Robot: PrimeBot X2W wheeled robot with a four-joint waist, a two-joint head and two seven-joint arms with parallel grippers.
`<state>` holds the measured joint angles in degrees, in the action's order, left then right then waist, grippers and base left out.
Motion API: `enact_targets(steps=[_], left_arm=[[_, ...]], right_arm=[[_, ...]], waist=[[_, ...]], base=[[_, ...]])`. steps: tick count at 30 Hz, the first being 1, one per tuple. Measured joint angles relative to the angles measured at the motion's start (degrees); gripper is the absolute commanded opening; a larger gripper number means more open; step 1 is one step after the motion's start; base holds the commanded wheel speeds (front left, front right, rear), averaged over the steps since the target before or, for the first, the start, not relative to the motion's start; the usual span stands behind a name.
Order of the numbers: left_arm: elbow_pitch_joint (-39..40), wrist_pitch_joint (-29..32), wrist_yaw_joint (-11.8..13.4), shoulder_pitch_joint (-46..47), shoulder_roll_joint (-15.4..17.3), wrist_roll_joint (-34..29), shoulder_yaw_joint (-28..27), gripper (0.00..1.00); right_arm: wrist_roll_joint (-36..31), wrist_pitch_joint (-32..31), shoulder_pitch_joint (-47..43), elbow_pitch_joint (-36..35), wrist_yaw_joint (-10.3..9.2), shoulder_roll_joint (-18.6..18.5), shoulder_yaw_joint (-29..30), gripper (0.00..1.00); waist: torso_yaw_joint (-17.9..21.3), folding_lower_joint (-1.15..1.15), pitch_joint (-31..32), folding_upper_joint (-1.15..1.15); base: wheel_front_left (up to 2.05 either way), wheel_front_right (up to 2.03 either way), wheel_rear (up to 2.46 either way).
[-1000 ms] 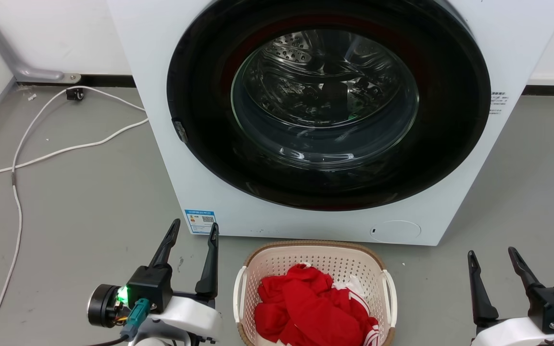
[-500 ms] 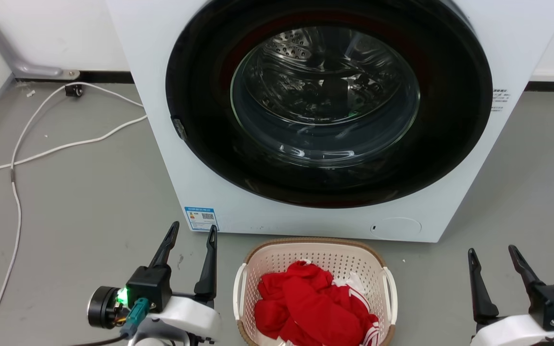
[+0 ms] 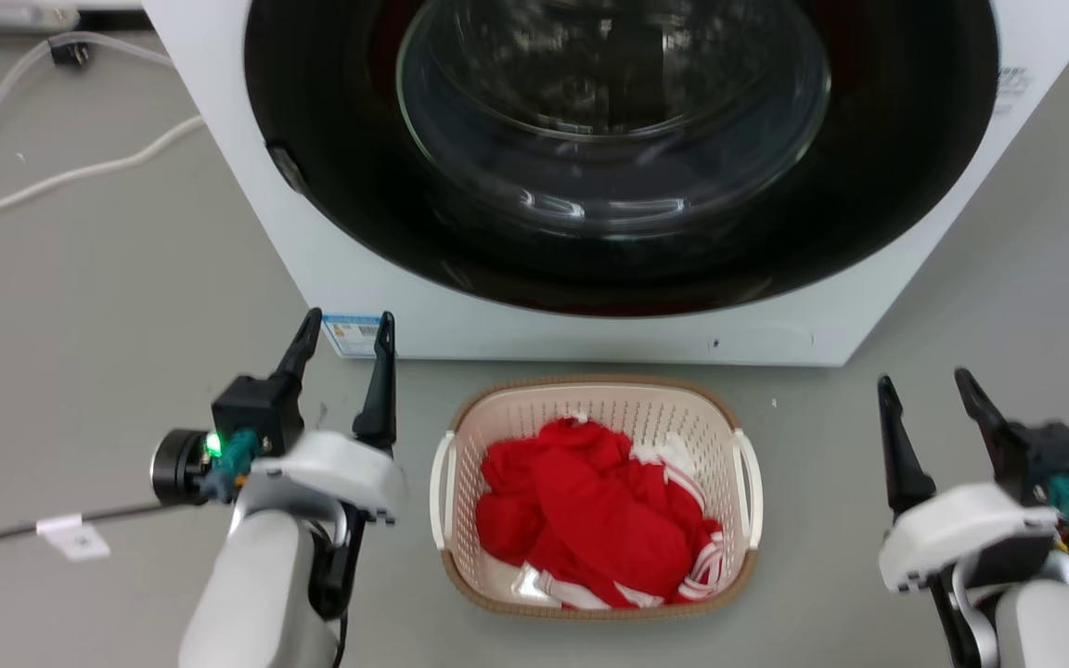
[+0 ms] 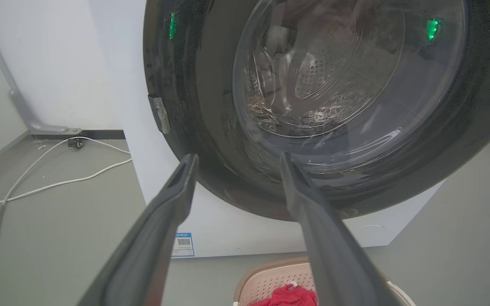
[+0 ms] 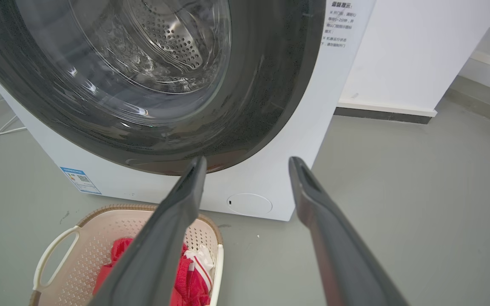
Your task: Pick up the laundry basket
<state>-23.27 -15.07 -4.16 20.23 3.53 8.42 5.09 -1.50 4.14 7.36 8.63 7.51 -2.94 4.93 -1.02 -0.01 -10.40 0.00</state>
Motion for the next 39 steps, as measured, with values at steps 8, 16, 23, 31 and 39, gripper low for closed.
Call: enact_targets(steps=[8, 16, 23, 31, 39], left_arm=[[-15.1, 0.2, -1.9, 10.7, 2.0, 2.4, -0.3, 1.00], [-29.7, 2.6, -2.9, 19.4, 3.3, 5.3, 0.9, 1.00], [-38.5, 7.6, -3.2, 26.2, 3.8, 9.1, 4.8, 1.00], [-41.2, 16.2, -3.3, 32.3, 6.1, 16.3, 11.5, 1.00], [-41.8, 22.9, -3.3, 36.4, 8.9, 21.9, 16.6, 1.00]], right_arm=[[-0.2, -2.2, 9.4, 10.3, 0.00, 0.0, -2.0, 1.00], [1.9, -5.1, 19.2, 24.2, 0.00, 0.0, -4.5, 1.00], [4.5, -9.3, 28.4, 37.3, 0.00, 0.0, -7.6, 1.00], [8.1, -12.5, 38.5, 48.5, 0.00, 0.0, -12.2, 1.00], [13.6, -15.1, 45.2, 54.7, 0.00, 0.0, -18.1, 1.00]], waist=[[1.0, 0.00, -7.4, 0.00], [2.3, -0.01, -14.5, 0.00], [3.3, 0.00, -20.1, 0.00], [4.2, 0.00, -26.5, 0.00], [4.8, 0.00, -31.6, 0.00]], base=[[0.00, 0.00, 0.00], [0.00, 0.00, 0.00], [0.00, 0.00, 0.00], [0.00, 0.00, 0.00], [0.00, 0.00, 0.00]])
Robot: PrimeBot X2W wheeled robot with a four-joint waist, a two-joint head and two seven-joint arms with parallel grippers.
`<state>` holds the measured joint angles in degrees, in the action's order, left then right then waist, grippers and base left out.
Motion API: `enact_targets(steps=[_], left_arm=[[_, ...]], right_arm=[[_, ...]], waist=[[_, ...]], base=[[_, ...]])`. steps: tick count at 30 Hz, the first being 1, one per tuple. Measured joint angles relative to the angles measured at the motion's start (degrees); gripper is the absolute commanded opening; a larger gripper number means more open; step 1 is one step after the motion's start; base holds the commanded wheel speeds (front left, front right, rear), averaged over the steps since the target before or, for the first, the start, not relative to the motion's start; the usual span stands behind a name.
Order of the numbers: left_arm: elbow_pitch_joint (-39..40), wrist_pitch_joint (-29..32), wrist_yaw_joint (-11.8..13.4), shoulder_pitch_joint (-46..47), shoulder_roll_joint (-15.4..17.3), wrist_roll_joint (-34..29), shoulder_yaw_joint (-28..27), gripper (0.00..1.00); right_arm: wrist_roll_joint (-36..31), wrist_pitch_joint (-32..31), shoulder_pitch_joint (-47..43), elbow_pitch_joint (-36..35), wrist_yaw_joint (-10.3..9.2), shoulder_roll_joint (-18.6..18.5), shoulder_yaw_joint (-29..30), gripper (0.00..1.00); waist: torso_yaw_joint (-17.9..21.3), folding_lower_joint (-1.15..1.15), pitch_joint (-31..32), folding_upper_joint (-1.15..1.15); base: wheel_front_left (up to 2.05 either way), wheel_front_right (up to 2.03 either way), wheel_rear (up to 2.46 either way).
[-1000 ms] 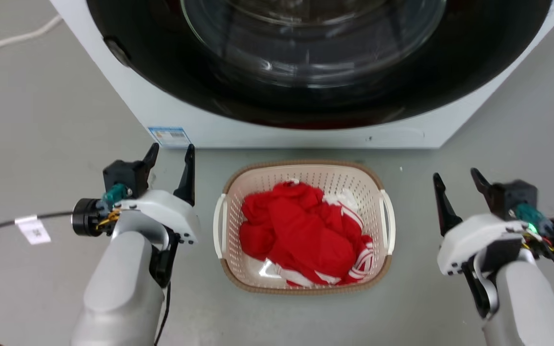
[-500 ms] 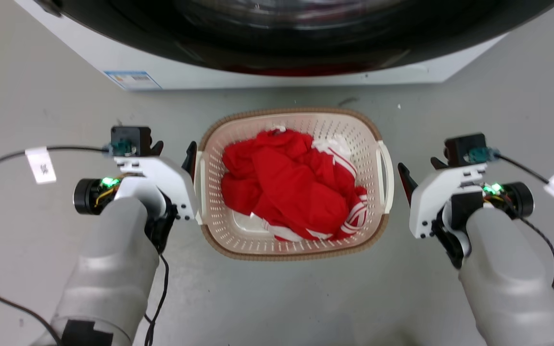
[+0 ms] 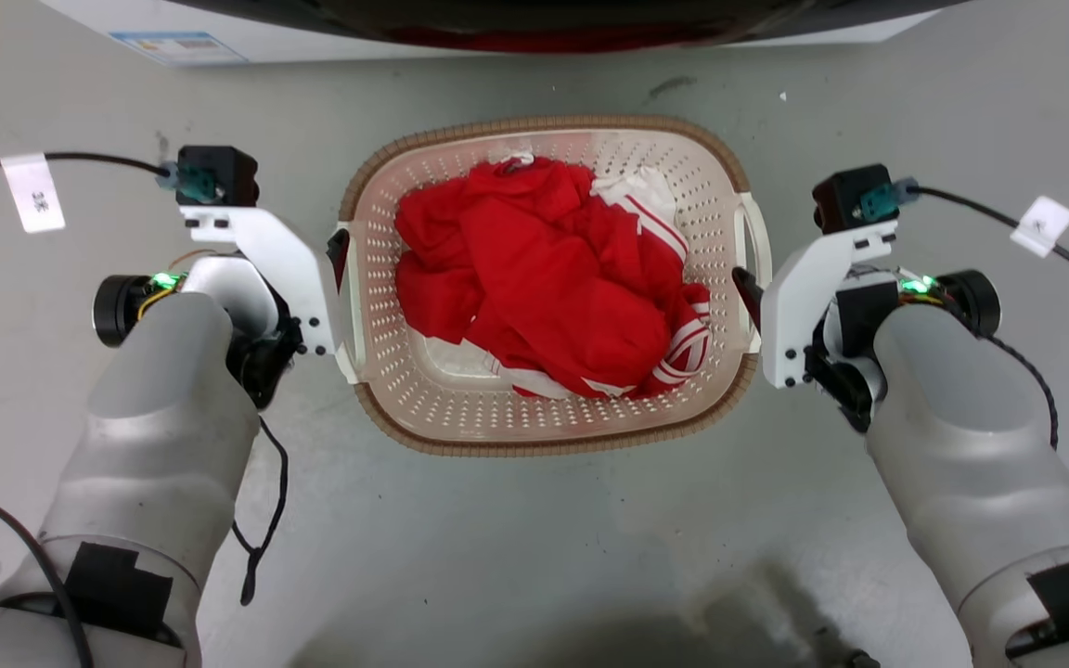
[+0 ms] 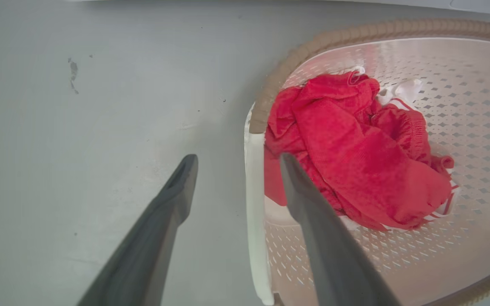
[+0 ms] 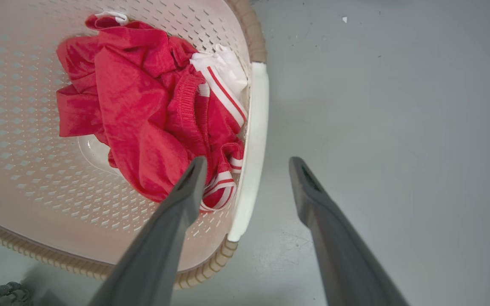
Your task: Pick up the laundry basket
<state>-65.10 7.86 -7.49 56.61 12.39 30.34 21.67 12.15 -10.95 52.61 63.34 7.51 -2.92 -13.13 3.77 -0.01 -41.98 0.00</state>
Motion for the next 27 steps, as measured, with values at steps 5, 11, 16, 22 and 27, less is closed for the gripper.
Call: enact_targets(steps=[5, 11, 16, 22, 27], left_arm=[[-0.2, 2.4, 0.0, 1.1, 1.0, 2.4, 2.6, 1.00], [-0.7, 3.2, 0.0, 2.2, 1.5, 4.8, 6.0, 1.00], [-1.2, 3.1, 0.0, 2.8, 1.4, 6.3, 7.8, 1.00], [-1.8, 3.0, 0.0, 3.9, 1.0, 8.1, 9.6, 1.00], [-1.9, 4.1, 0.0, 4.1, 0.5, 10.2, 11.3, 0.00]], right_arm=[[3.0, -0.8, 2.7, 1.9, 0.00, 0.0, -3.4, 1.00], [6.2, -2.0, 4.9, 3.7, 0.00, 0.0, -7.2, 1.00], [8.7, -2.7, 5.2, 4.3, 0.00, 0.0, -9.7, 1.00], [11.4, -2.2, 6.2, 5.1, 0.00, 0.0, -11.6, 0.82], [13.9, -2.8, 6.3, 5.6, -0.01, 0.0, -13.4, 0.00]], waist=[[0.4, 0.00, -2.4, 0.00], [1.0, 0.00, -5.1, 0.00], [1.1, 0.01, -6.6, 0.00], [1.1, 0.01, -7.8, 0.00], [1.0, 0.00, -8.0, 0.00]], base=[[0.00, 0.00, 0.00], [0.00, 0.00, 0.00], [0.00, 0.00, 0.00], [0.00, 0.00, 0.00], [0.00, 0.00, 0.00]])
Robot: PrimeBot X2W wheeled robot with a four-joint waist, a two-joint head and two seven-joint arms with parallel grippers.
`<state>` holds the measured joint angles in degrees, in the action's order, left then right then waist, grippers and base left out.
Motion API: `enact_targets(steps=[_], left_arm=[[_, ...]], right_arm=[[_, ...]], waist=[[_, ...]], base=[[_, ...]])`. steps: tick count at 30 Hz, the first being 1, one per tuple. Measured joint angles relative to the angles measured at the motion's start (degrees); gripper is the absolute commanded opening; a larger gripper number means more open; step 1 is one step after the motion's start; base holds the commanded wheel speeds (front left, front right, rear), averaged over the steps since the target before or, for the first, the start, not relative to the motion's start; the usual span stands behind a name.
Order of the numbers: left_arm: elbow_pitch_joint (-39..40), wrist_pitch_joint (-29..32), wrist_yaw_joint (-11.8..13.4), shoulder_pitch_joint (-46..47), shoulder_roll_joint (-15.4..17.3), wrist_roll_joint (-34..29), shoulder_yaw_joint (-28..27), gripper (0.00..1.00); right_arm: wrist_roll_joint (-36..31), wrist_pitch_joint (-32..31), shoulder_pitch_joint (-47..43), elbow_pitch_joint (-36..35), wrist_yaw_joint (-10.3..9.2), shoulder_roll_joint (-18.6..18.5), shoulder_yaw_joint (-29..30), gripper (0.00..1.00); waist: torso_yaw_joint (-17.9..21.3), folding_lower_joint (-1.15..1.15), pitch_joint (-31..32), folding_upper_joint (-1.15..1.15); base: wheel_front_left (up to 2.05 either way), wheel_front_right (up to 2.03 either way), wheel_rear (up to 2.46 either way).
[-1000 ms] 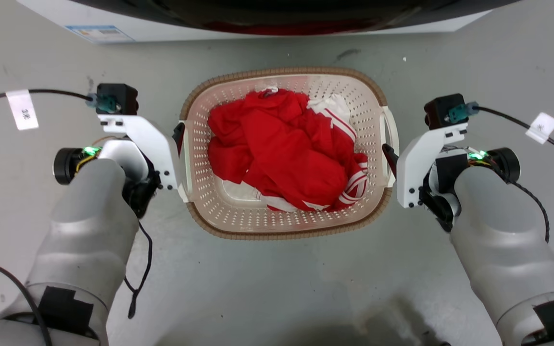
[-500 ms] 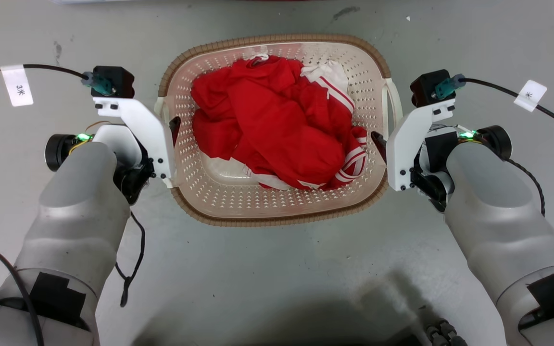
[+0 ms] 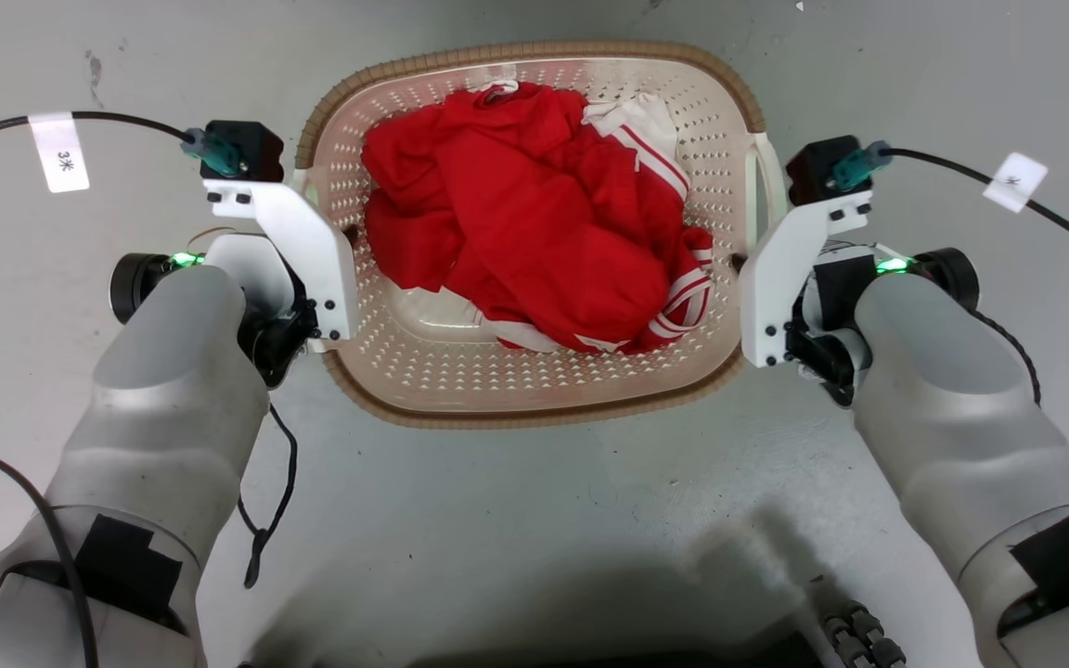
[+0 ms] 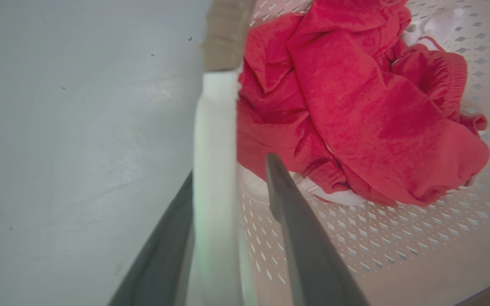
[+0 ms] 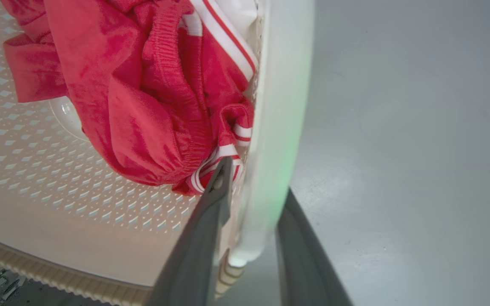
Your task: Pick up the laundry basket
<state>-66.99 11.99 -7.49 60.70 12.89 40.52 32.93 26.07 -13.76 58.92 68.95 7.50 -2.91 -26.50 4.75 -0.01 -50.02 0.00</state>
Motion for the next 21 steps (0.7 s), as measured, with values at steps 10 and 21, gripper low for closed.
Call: enact_targets(steps=[10, 21], left_arm=[[-0.2, 1.7, 0.1, 0.3, 0.5, 3.2, 2.9, 0.00], [-1.9, 9.2, 0.1, -1.0, -0.9, 6.7, 6.7, 0.00]], right_arm=[[3.7, -0.1, 0.3, 1.3, -0.02, -0.1, -2.8, 0.00], [7.8, -6.4, -0.5, 3.4, -0.03, -0.2, -5.2, 0.00]], waist=[[0.2, 0.00, 0.7, 0.00], [-0.4, 0.00, 6.2, 0.00]], base=[[0.00, 0.00, 0.00], [0.00, 0.00, 0.00]])
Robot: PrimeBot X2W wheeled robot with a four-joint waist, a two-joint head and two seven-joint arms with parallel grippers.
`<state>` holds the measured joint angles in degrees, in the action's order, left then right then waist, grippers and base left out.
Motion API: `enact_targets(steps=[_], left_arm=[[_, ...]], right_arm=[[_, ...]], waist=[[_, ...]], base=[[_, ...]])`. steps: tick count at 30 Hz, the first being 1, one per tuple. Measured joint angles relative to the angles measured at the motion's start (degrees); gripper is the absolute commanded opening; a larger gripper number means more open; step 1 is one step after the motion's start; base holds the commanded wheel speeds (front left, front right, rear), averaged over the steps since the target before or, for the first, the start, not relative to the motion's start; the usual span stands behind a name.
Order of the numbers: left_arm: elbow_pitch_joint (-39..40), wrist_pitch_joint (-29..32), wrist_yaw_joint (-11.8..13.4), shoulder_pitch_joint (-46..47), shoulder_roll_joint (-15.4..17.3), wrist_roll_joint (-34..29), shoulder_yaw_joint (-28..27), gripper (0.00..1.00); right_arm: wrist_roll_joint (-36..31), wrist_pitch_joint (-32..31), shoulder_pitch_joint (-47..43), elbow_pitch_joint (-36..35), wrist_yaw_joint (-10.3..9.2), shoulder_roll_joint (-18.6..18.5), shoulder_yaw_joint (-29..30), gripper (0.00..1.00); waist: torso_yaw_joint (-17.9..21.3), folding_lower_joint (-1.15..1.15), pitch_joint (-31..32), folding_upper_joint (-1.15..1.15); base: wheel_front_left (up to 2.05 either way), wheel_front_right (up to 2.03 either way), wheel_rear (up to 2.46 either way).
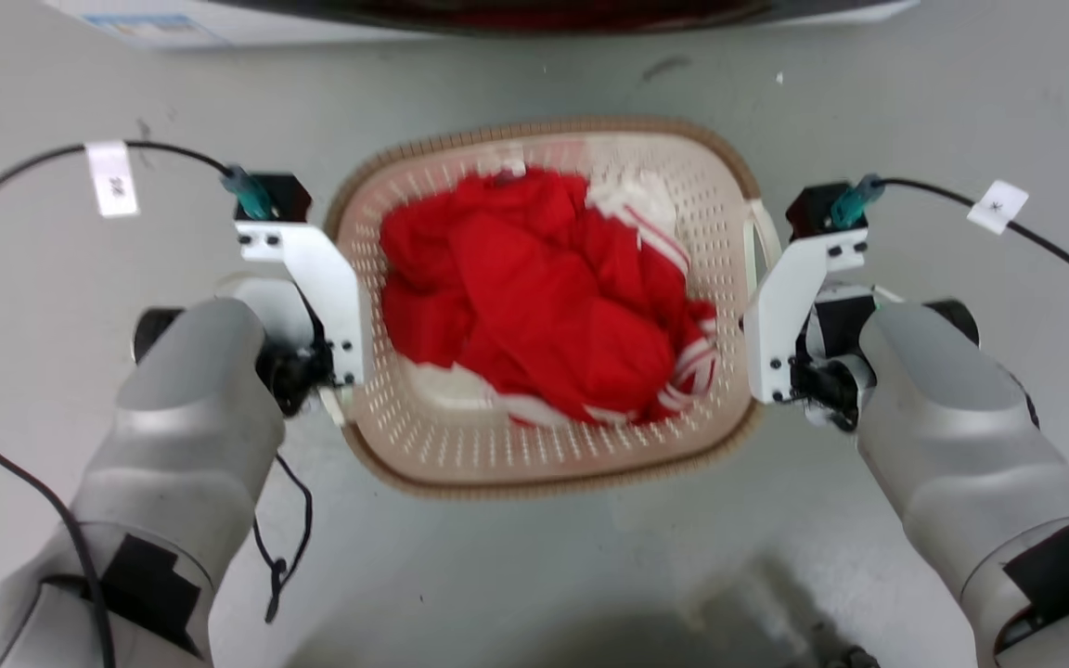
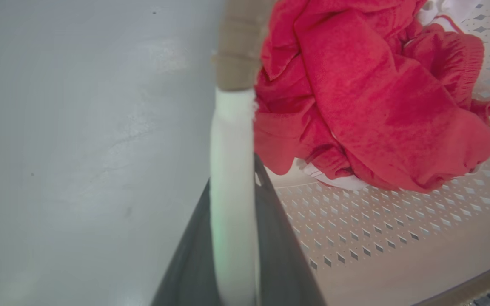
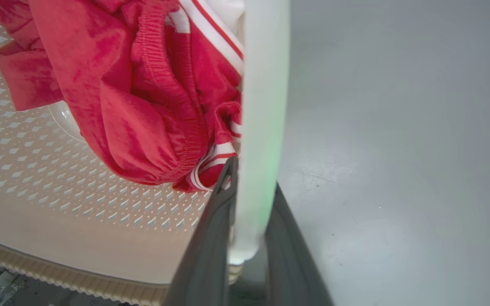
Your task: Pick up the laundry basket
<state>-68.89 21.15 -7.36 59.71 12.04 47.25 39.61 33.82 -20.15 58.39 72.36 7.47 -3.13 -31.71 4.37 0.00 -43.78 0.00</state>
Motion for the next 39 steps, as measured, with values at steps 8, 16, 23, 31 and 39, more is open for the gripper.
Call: enact_targets(steps=[8, 16, 23, 31, 39], left_arm=[[-0.5, 7.7, 0.0, -4.4, -1.4, 3.7, 2.3, 0.00], [-1.0, 14.2, 0.1, -7.5, -1.9, 6.5, 3.9, 0.00], [-1.6, 19.4, 0.1, -9.1, -2.2, 8.7, 4.7, 0.00], [-2.4, 22.7, 0.1, -11.1, -3.2, 10.7, 5.0, 0.00], [-3.2, 24.8, 0.2, -14.4, -4.1, 12.0, 5.6, 0.00]], right_arm=[[2.6, -8.3, -3.9, 1.2, -0.07, -0.2, -0.9, 0.00], [4.4, -15.5, -6.9, 1.5, -0.07, -0.3, -1.5, 0.00], [5.0, -22.0, -8.5, 1.6, -0.07, -0.3, -1.1, 0.00], [2.3, -27.4, -11.0, 1.6, -0.07, -0.3, 2.7, 0.00], [-1.3, -30.8, -14.5, 1.6, -0.07, -0.3, 6.9, 0.00]], waist=[[-0.9, 0.00, 8.9, 0.00], [-1.6, 0.01, 18.8, 0.00], [-1.9, 0.01, 26.3, 0.00], [-2.2, 0.02, 33.5, 0.00], [-2.6, 0.02, 40.0, 0.00]], base=[[0.00, 0.00, 0.00], [0.00, 0.00, 0.00], [0.00, 0.00, 0.00], [0.00, 0.00, 0.00], [0.00, 0.00, 0.00]])
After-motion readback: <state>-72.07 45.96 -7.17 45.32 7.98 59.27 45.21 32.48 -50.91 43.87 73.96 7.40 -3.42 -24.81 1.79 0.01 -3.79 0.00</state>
